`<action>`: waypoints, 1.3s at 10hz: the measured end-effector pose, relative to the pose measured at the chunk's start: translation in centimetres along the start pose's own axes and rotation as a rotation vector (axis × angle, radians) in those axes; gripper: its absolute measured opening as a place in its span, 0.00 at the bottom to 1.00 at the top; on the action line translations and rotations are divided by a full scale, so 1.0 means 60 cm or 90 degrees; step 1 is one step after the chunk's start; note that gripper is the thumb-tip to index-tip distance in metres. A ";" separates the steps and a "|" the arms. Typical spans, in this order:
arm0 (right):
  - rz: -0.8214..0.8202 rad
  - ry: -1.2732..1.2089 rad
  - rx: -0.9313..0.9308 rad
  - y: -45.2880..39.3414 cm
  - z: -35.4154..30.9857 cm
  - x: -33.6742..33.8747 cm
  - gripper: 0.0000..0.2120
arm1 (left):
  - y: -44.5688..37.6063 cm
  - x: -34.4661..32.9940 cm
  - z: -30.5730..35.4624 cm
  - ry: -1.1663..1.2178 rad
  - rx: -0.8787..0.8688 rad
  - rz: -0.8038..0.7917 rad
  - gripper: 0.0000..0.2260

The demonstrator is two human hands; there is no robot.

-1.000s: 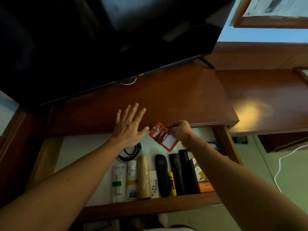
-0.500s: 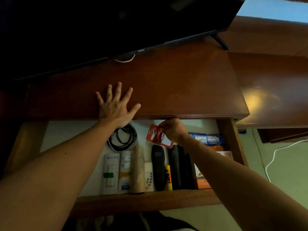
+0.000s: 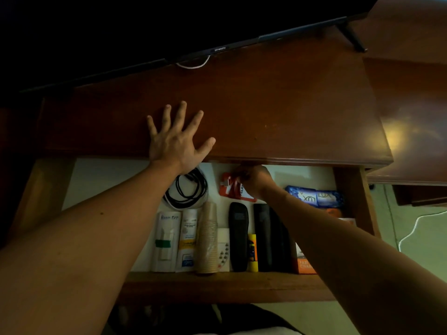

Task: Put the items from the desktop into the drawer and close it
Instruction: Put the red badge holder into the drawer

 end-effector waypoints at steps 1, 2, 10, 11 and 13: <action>-0.022 0.028 -0.003 -0.005 0.002 -0.006 0.12 | 0.000 0.000 0.000 -0.003 -0.001 -0.001 0.37; -0.045 0.041 -0.030 -0.007 0.013 -0.016 0.12 | -0.001 0.001 0.000 -0.006 -0.003 0.000 0.37; 0.078 0.306 0.078 0.040 -0.005 -0.017 0.17 | -0.001 0.000 -0.002 -0.007 0.002 0.008 0.37; 0.084 0.312 0.087 0.042 -0.004 -0.018 0.16 | -0.001 0.000 -0.003 -0.008 0.003 0.010 0.37; 0.069 0.301 0.087 0.046 -0.002 -0.019 0.16 | -0.001 -0.001 -0.003 -0.008 0.003 0.011 0.37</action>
Point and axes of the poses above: each hand's wrist, its own y-axis away from the middle knuckle, its own x-axis out of the back of the hand, z = x × y, the point moved 10 cm from there along -y, towards the middle knuckle, and after that the axes turned 6 degrees about x, right-handed, at the moved point
